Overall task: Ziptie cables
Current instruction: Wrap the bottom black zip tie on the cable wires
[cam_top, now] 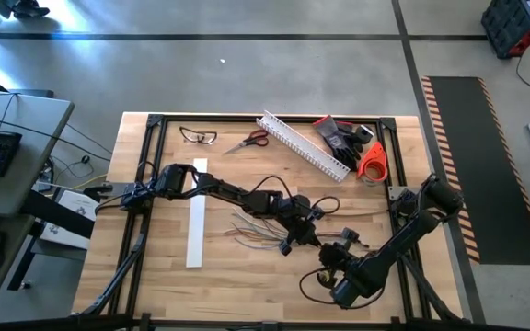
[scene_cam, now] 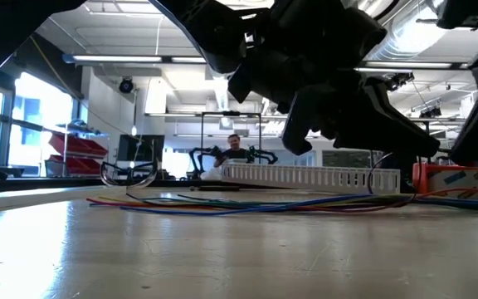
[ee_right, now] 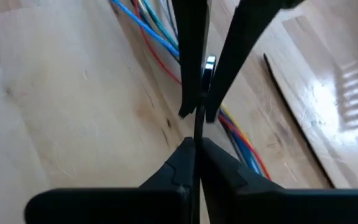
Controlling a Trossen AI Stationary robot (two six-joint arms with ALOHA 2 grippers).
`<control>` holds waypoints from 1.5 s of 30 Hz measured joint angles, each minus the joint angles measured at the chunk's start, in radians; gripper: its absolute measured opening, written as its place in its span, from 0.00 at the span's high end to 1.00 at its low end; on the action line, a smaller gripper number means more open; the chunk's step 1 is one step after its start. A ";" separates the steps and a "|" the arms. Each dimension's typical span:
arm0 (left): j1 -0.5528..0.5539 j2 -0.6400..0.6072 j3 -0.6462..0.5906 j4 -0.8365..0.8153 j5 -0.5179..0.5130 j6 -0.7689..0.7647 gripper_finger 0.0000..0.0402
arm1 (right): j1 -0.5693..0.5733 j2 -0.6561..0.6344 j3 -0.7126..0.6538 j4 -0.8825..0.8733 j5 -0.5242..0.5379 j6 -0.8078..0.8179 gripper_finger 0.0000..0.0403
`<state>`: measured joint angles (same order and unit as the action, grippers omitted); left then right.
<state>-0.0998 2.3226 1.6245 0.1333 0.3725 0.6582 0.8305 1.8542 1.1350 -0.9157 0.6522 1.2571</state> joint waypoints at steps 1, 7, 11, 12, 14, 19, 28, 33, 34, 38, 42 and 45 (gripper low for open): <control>0.000 0.000 0.000 -0.001 0.000 0.000 1.00 | 0.006 0.000 -0.003 0.004 -0.003 0.005 1.00; 0.000 0.000 0.000 -0.001 0.003 0.000 1.00 | 0.038 0.000 -0.005 0.004 -0.018 0.068 1.00; 0.000 0.000 0.000 0.000 0.003 0.000 1.00 | 0.069 0.000 -0.005 0.001 -0.053 0.144 1.00; 0.000 0.000 0.000 -0.001 0.003 0.001 1.00 | 0.077 0.000 -0.005 0.000 -0.061 0.165 1.00; 0.001 0.000 0.000 -0.001 0.002 0.006 1.00 | 0.098 0.000 -0.005 0.000 -0.071 0.212 1.00; 0.002 0.000 0.000 -0.001 0.000 0.007 1.00 | 0.145 0.003 -0.005 -0.001 -0.122 0.321 1.00; 0.007 0.000 0.000 -0.003 -0.004 0.008 1.00 | 0.256 0.074 -0.005 0.019 -0.265 0.567 1.00; 0.008 0.000 0.000 -0.004 -0.004 0.008 1.00 | 0.334 0.095 0.030 0.007 -0.301 0.723 1.00; 0.008 0.000 0.000 -0.006 -0.004 0.008 1.00 | 0.350 0.097 0.042 0.004 -0.324 0.750 1.00; 0.009 0.000 0.000 -0.006 -0.004 0.016 1.00 | 0.383 0.097 0.070 -0.023 -0.439 0.810 1.00; 0.009 0.000 0.000 -0.006 -0.004 0.016 1.00 | 0.390 0.095 0.124 -0.128 -0.549 0.801 1.00; 0.009 0.000 0.000 -0.005 -0.004 0.022 1.00 | 0.376 0.072 0.179 -0.258 -0.468 0.782 1.00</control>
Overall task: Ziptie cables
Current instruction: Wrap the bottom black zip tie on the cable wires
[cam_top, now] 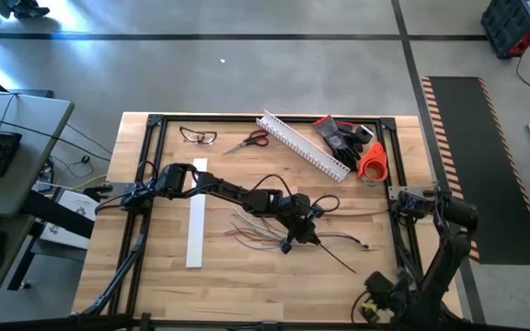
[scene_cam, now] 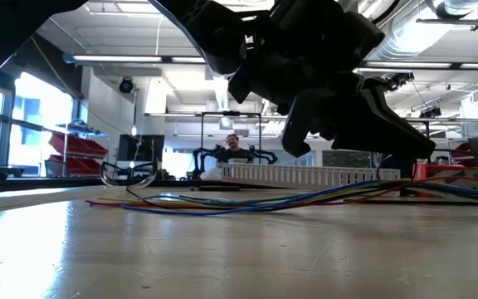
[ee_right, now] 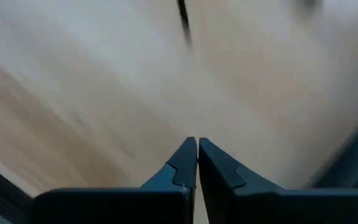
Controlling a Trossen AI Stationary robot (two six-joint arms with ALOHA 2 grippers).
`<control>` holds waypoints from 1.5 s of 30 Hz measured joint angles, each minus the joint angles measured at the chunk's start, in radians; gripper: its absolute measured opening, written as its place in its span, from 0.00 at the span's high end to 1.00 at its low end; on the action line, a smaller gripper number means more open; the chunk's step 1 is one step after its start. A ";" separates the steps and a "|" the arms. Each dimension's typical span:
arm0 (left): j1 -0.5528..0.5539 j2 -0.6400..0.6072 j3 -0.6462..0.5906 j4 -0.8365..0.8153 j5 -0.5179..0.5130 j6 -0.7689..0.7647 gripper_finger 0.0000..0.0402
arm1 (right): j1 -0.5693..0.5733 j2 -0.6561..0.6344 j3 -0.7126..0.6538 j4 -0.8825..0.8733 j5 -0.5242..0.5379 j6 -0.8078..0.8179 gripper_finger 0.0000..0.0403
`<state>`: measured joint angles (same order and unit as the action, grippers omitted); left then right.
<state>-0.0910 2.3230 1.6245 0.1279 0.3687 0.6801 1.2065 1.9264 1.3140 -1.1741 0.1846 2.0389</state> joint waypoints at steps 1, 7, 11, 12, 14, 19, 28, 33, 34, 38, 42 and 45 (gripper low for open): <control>0.000 0.000 0.000 0.000 0.000 0.002 1.00 | -0.009 -0.006 0.017 -0.032 0.084 -0.011 0.99; -0.003 0.000 0.000 0.003 0.001 0.002 1.00 | -0.093 -0.029 0.031 -0.033 0.580 -0.227 0.82; -0.003 0.000 0.000 0.003 0.003 0.000 1.00 | -0.164 0.007 0.012 -0.015 0.660 -0.476 0.62; -0.004 0.000 0.000 0.003 0.003 0.000 1.00 | -0.180 0.014 0.005 -0.013 0.674 -0.520 0.57; -0.004 0.000 0.000 0.004 0.003 0.002 1.00 | -0.211 0.030 -0.020 -0.004 0.678 -0.576 0.51; -0.009 0.000 0.000 0.004 0.003 0.002 1.00 | -0.272 0.038 -0.086 0.028 0.679 -0.548 0.47; -0.012 0.000 0.000 0.004 0.003 0.003 1.00 | -0.316 0.039 -0.134 0.159 0.679 -0.559 0.61; -0.013 -0.001 0.000 0.005 0.003 0.004 1.00 | -0.324 0.039 -0.134 0.168 0.694 -0.564 0.68; -0.013 -0.001 0.000 0.005 0.002 0.004 1.00 | -0.325 0.039 -0.134 0.168 0.701 -0.565 0.69; -0.013 -0.001 0.000 0.004 0.002 0.004 1.00 | -0.322 0.039 -0.134 0.171 0.701 -0.565 0.75; -0.013 -0.001 0.000 0.004 0.001 0.004 1.00 | -0.323 0.039 -0.134 0.176 0.687 -0.564 0.82; -0.013 -0.001 0.000 0.004 0.002 0.004 1.00 | -0.323 0.039 -0.134 0.185 0.663 -0.563 0.91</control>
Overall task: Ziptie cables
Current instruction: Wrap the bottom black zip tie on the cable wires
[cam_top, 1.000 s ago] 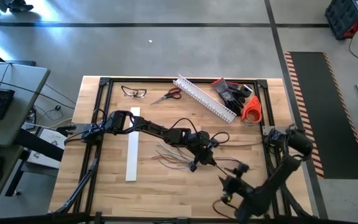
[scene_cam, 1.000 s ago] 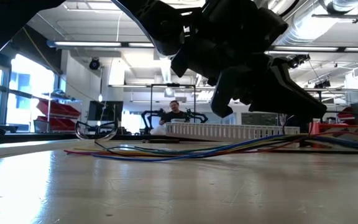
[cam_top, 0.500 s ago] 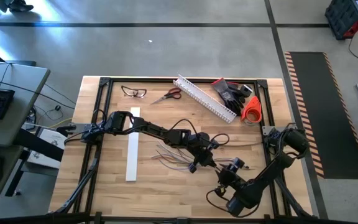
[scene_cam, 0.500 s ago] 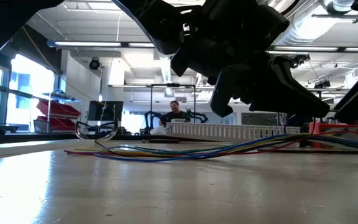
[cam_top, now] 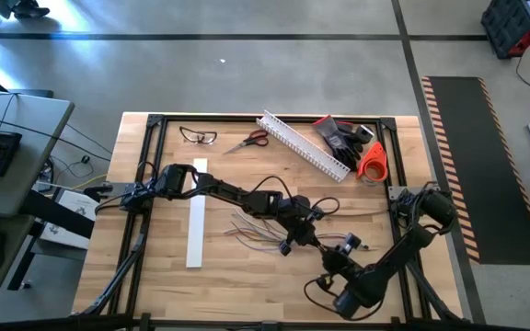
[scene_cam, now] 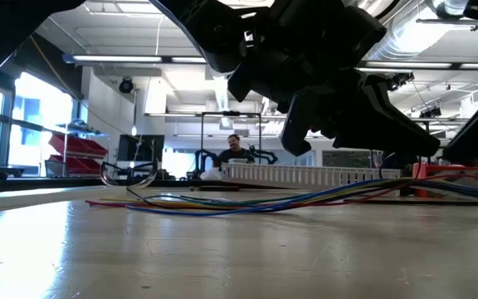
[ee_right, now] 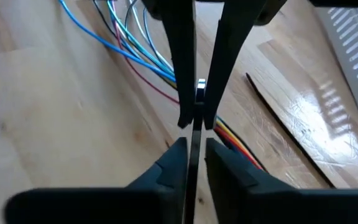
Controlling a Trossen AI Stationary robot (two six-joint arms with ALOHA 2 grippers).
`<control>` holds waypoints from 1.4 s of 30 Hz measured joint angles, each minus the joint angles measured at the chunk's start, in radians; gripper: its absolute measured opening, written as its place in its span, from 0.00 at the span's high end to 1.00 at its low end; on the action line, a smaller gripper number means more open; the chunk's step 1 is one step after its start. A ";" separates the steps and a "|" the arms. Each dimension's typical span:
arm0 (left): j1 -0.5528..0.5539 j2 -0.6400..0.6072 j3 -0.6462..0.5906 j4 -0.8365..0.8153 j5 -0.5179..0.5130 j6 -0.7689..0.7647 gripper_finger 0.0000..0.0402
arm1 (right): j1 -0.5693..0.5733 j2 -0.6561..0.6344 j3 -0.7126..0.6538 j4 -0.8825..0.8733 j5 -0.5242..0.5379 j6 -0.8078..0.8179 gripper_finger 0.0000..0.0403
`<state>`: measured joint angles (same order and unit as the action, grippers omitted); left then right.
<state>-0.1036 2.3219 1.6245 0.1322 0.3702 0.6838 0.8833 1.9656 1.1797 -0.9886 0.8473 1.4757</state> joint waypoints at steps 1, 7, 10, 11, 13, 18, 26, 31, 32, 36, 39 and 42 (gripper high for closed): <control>0.000 0.000 0.000 0.000 0.000 0.000 1.00 | 0.000 0.000 0.000 0.003 -0.003 0.000 0.94; 0.000 0.000 0.000 -0.001 0.001 -0.001 1.00 | 0.000 0.000 0.000 0.013 -0.010 0.013 0.99; 0.000 0.000 0.000 -0.002 0.001 -0.002 1.00 | 0.000 0.000 0.000 0.020 -0.013 0.016 1.00; -0.001 0.000 0.000 -0.002 0.002 -0.002 1.00 | 0.000 0.000 0.000 0.024 -0.014 0.016 1.00; -0.001 0.000 0.000 -0.003 0.003 -0.002 1.00 | 0.001 0.000 0.000 0.033 -0.019 0.016 1.00; -0.001 0.000 0.000 -0.006 0.006 -0.002 1.00 | 0.006 -0.001 0.000 0.056 -0.036 0.031 1.00; 0.000 0.000 0.000 -0.008 0.002 -0.002 1.00 | 0.059 0.050 0.000 0.059 -0.087 0.206 1.00; 0.000 0.000 0.000 -0.021 -0.002 -0.001 1.00 | 0.103 0.052 0.001 0.057 -0.139 0.314 1.00; 0.000 0.000 0.000 -0.021 -0.002 0.000 1.00 | 0.113 0.052 0.001 0.051 -0.146 0.335 1.00; 0.000 0.000 0.000 -0.044 0.004 0.031 0.96 | 0.134 0.052 0.001 0.025 -0.175 0.384 1.00; 0.000 0.000 0.000 -0.087 0.005 0.083 0.85 | 0.136 0.052 0.001 0.020 -0.187 0.391 1.00; 0.001 0.000 0.000 -0.111 0.005 0.092 0.72 | 0.136 0.052 0.001 0.019 -0.210 0.386 1.00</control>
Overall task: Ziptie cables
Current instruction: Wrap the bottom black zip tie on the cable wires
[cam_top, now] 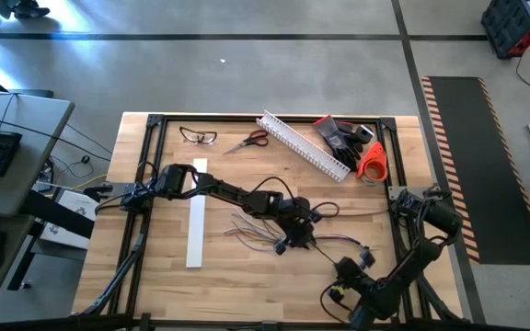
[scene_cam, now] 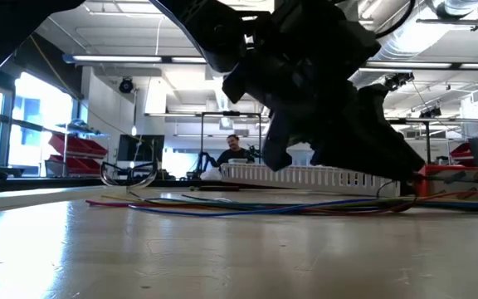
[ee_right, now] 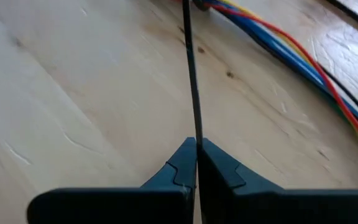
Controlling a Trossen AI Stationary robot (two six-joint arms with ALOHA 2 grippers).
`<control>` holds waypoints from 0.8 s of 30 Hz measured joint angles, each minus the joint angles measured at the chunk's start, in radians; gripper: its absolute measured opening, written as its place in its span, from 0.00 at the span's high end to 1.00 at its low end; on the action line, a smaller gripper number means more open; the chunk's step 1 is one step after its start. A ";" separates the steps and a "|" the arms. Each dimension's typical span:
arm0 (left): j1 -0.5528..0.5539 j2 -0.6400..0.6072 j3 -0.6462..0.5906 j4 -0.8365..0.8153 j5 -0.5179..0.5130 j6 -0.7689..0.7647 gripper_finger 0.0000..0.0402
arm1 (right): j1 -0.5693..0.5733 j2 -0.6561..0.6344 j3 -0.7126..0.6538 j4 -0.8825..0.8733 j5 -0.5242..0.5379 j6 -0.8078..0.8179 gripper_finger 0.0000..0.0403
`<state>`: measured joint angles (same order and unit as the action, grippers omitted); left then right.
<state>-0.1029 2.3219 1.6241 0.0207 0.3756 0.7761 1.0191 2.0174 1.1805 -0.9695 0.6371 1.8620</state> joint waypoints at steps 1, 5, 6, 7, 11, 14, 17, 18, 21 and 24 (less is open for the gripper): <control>0.002 0.000 0.000 -0.007 0.000 0.000 0.68 | 0.000 0.000 0.000 0.000 -0.009 0.000 1.00; 0.019 0.000 0.000 -0.009 0.010 -0.016 0.57 | 0.000 0.000 0.000 0.000 -0.009 -0.001 1.00; 0.022 0.000 0.000 0.001 0.020 -0.019 0.55 | 0.000 0.000 0.000 0.000 -0.009 -0.001 1.00; 0.026 0.000 0.000 0.008 0.038 -0.021 0.55 | 0.000 0.000 0.000 -0.001 -0.009 -0.002 1.00; 0.029 0.010 -0.008 0.037 0.072 -0.026 0.58 | -0.001 0.000 0.000 -0.001 -0.008 -0.003 1.00; 0.020 0.023 -0.035 0.082 0.058 -0.005 0.63 | -0.001 0.000 0.000 -0.002 -0.005 0.000 1.00; 0.008 0.040 -0.043 0.143 0.048 -0.009 0.69 | -0.004 0.000 0.000 -0.001 -0.001 0.015 1.00; 0.004 0.040 -0.043 0.150 0.036 -0.012 0.70 | -0.004 0.000 0.000 -0.002 0.000 0.018 1.00; -0.005 0.043 -0.042 0.191 -0.012 -0.008 0.75 | -0.004 0.000 0.000 0.000 0.001 0.024 1.00; -0.010 0.047 -0.042 0.202 -0.019 -0.015 0.80 | -0.004 0.000 0.000 0.000 -0.003 0.024 1.00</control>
<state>-0.1134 2.3685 1.5818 0.2225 0.3567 0.7612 1.0156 2.0174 1.1805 -0.9694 0.6343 1.8861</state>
